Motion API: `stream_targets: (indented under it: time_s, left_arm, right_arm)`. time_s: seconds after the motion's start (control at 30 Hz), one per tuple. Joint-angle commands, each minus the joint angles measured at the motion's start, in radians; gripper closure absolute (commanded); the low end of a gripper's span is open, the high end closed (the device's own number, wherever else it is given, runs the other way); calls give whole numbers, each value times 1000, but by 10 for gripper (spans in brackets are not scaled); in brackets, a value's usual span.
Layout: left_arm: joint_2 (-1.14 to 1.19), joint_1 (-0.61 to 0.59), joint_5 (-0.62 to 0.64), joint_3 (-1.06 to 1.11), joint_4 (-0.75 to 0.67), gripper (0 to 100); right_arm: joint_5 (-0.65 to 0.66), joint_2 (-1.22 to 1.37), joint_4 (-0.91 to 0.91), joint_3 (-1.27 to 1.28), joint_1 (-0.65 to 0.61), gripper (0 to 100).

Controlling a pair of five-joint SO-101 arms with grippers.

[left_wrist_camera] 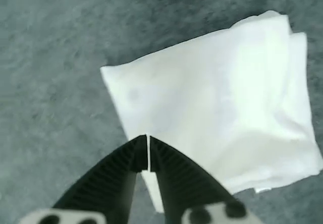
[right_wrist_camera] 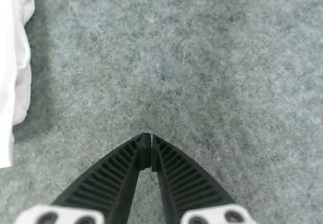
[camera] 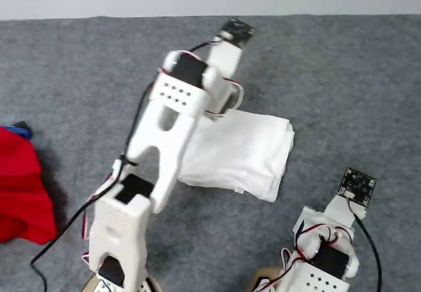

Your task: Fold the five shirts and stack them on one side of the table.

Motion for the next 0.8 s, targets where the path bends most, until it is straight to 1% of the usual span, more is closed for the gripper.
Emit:
stream_targets:
  time_s: [0.0, 0.13, 0.23, 0.37, 0.5, 0.6, 0.7, 0.77]
  left_arm:
    - [-161, -55, -9, 65, 26, 994]
    - [-270, -121, -15, 183, 26, 994]
    - [-330, -164, -46, 268, 26, 994]
    - [-393, -192, -54, 340, 25, 994]
    - [-422, -180, -52, 375, 25, 994]
    - [-411, -161, -52, 409, 18, 994]
    - [-365, -137, -52, 429, 12, 994]
    - [-334, -124, -52, 429, 18, 994]
  right_arm:
    - [-5, -12, -12, 15, 12, 988]
    - [-5, -12, -12, 15, 8, 988]
    - [-5, -12, -12, 15, 7, 987]
    - [-5, -12, -12, 15, 7, 986]
    - [-2, -13, -13, 2, 15, 985]
    - [8, -13, -36, -84, 18, 985]
    - [51, -5, -77, -153, -39, 984]
    - [68, -4, -56, -196, -91, 983]
